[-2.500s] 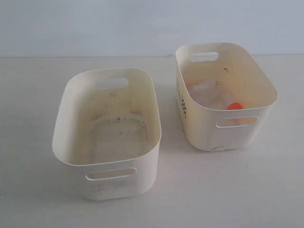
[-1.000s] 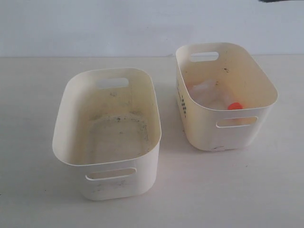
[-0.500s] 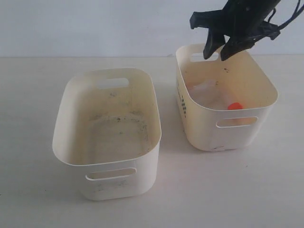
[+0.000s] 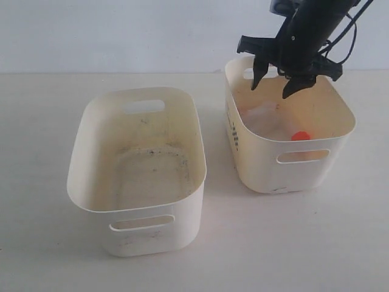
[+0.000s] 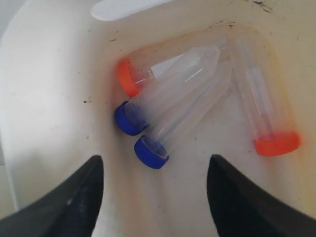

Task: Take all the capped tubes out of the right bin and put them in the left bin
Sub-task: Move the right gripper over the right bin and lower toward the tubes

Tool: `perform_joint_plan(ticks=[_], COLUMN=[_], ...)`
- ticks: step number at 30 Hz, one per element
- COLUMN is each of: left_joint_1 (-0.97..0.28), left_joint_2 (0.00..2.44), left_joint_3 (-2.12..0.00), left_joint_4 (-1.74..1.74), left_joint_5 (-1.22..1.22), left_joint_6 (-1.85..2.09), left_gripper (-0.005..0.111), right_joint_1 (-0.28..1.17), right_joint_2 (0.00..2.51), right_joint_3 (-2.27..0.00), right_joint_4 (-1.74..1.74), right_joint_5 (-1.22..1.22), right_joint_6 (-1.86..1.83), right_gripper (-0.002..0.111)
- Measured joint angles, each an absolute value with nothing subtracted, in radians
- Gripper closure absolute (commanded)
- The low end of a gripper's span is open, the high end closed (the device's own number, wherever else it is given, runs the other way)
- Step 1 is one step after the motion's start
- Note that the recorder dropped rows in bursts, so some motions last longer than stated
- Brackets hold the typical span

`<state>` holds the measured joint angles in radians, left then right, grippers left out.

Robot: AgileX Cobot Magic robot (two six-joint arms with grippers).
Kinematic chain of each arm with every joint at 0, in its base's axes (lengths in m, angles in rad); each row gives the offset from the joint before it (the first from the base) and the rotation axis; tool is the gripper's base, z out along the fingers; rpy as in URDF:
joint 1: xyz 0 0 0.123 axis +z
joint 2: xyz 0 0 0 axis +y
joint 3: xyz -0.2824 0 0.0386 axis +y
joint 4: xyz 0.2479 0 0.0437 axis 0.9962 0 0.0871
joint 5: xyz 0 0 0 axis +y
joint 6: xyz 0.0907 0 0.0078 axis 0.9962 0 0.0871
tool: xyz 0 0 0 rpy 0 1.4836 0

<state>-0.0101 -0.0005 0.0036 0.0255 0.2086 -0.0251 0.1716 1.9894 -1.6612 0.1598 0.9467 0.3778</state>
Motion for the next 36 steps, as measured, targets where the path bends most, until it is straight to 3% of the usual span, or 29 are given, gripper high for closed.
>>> perform_joint_plan(ticks=[36], left_joint_1=[-0.01], left_joint_2=[0.0], left_joint_3=[0.004], left_joint_4=[0.025], left_joint_5=[0.209], left_joint_6=[-0.025], left_gripper=[0.102], right_joint_1=[0.208], right_joint_2=[2.198], right_joint_3=[-1.661], right_joint_4=[0.018], right_joint_5=[0.782], right_joint_6=[0.565], right_gripper=[0.048])
